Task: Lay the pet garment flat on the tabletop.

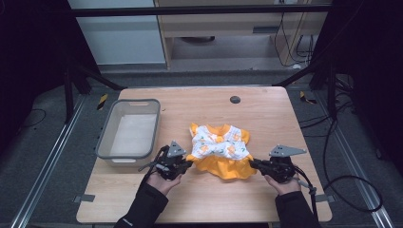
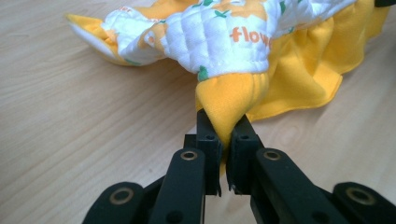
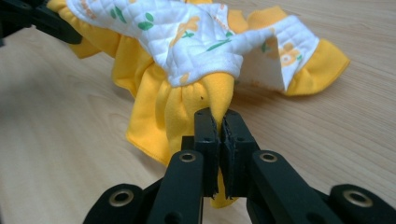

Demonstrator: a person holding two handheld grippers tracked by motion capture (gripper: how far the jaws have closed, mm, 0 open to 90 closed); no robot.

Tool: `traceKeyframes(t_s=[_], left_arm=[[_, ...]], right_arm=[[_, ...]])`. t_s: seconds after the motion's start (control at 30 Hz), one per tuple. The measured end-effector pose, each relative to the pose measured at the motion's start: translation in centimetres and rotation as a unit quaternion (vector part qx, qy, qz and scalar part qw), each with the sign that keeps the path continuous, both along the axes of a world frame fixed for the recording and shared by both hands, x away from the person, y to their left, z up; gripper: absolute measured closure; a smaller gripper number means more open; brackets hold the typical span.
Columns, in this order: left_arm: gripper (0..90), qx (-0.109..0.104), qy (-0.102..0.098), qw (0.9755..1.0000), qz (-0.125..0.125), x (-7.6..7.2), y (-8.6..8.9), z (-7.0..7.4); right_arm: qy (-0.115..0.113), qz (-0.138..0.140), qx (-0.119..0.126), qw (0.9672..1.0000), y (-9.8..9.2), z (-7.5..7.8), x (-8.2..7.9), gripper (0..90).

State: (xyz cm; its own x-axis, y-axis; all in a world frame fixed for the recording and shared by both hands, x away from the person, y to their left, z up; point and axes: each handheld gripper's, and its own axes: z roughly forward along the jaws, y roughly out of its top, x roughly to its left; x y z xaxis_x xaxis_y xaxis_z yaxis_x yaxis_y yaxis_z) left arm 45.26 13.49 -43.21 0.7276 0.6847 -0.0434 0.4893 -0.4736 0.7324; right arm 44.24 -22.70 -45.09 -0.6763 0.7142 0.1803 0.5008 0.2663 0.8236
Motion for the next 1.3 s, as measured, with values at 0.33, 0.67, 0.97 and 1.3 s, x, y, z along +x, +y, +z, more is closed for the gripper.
traceKeyframes(t_s=[0.33, 0.67, 0.97, 1.3], left_arm=[[81.8, -0.002, 0.046, 0.9989, -0.013, -2.0, 1.7, 0.2], [72.4, 0.021, 0.066, 0.9975, 0.013, -1.7, 3.0, -2.6], [57.3, -0.006, -0.023, 0.9993, 0.029, -0.9, 3.3, 1.2], [48.5, -0.01, -0.06, 0.9975, 0.035, 1.0, 2.9, 3.8]], right_arm=[[0.039, 0.033, 0.01, 0.9986, -0.1, 0.7, -1.9, 85.6], [0.054, -0.011, -0.038, 0.9978, 0.0, -1.3, -1.6, 72.3], [-0.018, -0.054, 0.0, 0.9984, -1.1, 0.2, -0.7, 61.7], [-0.034, -0.088, -0.004, 0.9955, -1.1, 0.6, 2.9, 57.5]])
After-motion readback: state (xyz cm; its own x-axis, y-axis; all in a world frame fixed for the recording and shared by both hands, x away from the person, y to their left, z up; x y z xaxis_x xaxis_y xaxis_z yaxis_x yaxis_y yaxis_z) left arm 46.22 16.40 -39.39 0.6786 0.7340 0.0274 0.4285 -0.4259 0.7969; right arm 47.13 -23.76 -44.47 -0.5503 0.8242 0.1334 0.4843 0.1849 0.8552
